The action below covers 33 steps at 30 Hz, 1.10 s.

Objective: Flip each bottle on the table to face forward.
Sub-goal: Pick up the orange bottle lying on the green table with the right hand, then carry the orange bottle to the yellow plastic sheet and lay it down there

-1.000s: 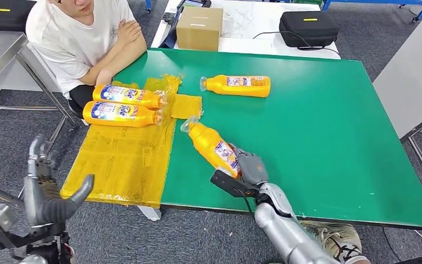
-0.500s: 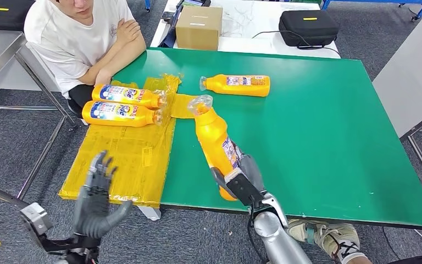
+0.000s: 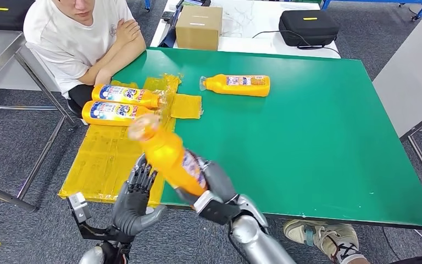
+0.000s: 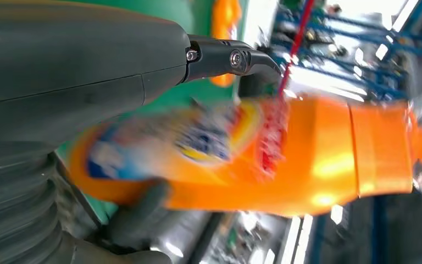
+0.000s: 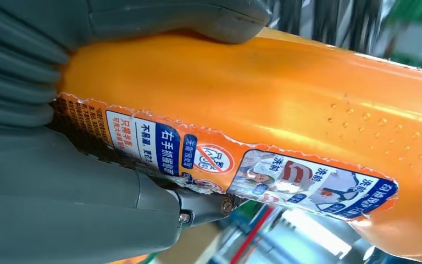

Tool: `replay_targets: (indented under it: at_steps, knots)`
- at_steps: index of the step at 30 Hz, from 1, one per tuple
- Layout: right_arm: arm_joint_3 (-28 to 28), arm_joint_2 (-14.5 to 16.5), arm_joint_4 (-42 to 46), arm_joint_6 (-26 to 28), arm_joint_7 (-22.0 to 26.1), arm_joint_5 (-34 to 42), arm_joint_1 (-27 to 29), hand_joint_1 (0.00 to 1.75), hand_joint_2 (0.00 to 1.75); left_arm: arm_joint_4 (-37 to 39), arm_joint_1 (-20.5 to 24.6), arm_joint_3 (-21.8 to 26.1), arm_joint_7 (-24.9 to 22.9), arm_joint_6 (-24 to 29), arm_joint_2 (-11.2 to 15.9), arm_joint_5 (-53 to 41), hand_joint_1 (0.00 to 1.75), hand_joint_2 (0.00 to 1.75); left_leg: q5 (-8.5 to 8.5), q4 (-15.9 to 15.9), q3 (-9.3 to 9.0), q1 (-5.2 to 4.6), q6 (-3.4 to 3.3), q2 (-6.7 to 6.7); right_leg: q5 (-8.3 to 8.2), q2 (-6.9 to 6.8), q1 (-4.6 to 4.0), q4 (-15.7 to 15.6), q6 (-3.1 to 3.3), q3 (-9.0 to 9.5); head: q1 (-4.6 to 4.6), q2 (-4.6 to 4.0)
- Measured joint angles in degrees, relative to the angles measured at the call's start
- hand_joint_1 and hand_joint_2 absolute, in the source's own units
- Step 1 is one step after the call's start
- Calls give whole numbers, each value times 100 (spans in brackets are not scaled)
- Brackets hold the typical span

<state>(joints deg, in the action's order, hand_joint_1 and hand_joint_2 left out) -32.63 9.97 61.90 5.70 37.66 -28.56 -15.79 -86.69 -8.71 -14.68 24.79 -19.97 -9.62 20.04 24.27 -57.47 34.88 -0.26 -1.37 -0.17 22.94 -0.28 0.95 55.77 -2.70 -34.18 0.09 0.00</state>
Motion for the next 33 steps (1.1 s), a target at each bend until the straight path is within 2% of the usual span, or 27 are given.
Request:
replay_targets:
  at_steps: [11, 17, 18, 21, 22, 32, 33]
  knots:
    - [-778, 62, -522, 115, 131, -232, -169, 175, 175, 116, 295, -187, -43, -278, 1, 446, 0, 175, 0, 0, 0, 0, 0, 1, 0, 0, 0, 0, 0, -1, 0, 0]
    - [-903, 63, -879, 282, 83, -318, -316, 175, 175, 177, 323, -201, -91, -107, 51, 4, 2, 175, 0, 0, 0, 0, 0, 1, 0, 0, 0, 0, 0, -2, 1, 0]
    - [-912, 63, -932, 310, 65, -339, -327, 175, 175, 194, 331, -204, -119, -18, 58, -111, 7, 175, 0, 0, 0, 0, 0, 0, 0, 0, 0, 0, 0, -2, 1, 0]
    - [-926, 63, -1065, 386, -4, -409, -351, 175, 175, 268, 365, -222, -298, 304, 63, -414, 137, 175, 0, 0, 0, 0, 0, 1, 0, 0, 0, 0, 0, -2, 1, 0]
    - [-926, 63, -1099, 405, -21, -427, -355, 175, 175, 295, 378, -232, -350, 394, 64, -490, 175, 175, 0, 0, 0, 0, 0, 1, 0, 0, 0, 0, 0, -2, 1, 0]
    - [-946, 102, -1287, 417, -79, -451, -400, 175, 175, 518, 451, -296, -445, 547, 66, -361, 175, 175, 0, 0, 1, 0, 0, 0, 0, 0, 0, 0, 0, -2, 0, 0]
    - [-950, 105, -1300, 416, -79, -452, -403, 168, 175, 532, 455, -291, -449, 545, 66, -336, 175, 175, 0, 0, 1, 0, 0, 1, 0, 0, 0, 0, 0, -2, 0, 0]
